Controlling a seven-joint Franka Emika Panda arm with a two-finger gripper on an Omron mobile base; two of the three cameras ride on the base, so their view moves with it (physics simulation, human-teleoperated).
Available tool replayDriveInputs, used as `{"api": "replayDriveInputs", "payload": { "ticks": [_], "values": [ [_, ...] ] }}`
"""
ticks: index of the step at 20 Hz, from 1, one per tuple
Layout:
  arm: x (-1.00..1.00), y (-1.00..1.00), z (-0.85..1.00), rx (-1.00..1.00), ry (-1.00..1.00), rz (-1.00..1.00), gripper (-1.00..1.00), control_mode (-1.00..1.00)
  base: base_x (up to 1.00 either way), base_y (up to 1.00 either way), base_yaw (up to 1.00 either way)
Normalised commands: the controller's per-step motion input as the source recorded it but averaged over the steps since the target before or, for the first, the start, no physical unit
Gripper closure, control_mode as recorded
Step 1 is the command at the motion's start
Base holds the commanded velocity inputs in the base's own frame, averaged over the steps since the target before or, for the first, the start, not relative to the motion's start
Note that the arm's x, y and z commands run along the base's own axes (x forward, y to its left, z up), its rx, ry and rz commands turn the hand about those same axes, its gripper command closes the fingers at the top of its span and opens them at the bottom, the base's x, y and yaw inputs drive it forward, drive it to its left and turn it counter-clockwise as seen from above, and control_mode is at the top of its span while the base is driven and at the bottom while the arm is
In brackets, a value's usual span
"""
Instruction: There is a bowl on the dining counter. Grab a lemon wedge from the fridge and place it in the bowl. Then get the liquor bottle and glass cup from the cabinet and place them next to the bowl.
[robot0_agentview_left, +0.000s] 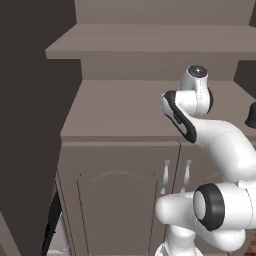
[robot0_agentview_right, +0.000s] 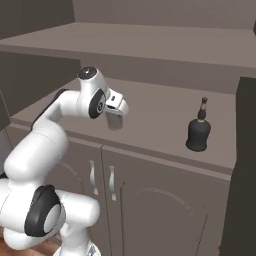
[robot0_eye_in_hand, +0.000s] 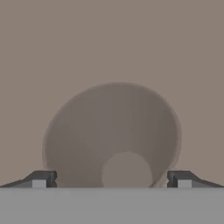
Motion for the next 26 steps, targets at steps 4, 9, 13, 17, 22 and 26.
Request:
{"api": "replayDriveInputs", "payload": {
  "ticks": [4, 9, 13, 17, 22, 26],
  "values": [
    [0.12, -0.01, -0.17, 0.00, -0.12, 0.00, -1.00, -1.00, 0.00, 0.00, 0.00],
    [0.06, -0.11, -0.12, 0.01, -0.12, 0.00, -1.00, -1.00, 0.00, 0.00, 0.00],
    [-0.32, -0.25, 0.12, 0.10, -0.02, 0.00, -1.00, -1.00, 0.00, 0.00, 0.00],
    [-0.28, -0.16, 0.28, 0.17, 0.00, 0.00, -1.00, -1.00, 0.00, 0.00, 0.00],
    [-0.01, -0.03, 0.23, 0.16, 0.00, 0.00, -1.00, -1.00, 0.00, 0.00, 0.00],
    [0.00, -0.02, 0.19, 0.14, 0.00, 0.00, -1.00, -1.00, 0.00, 0.00, 0.00]
  ]
}}
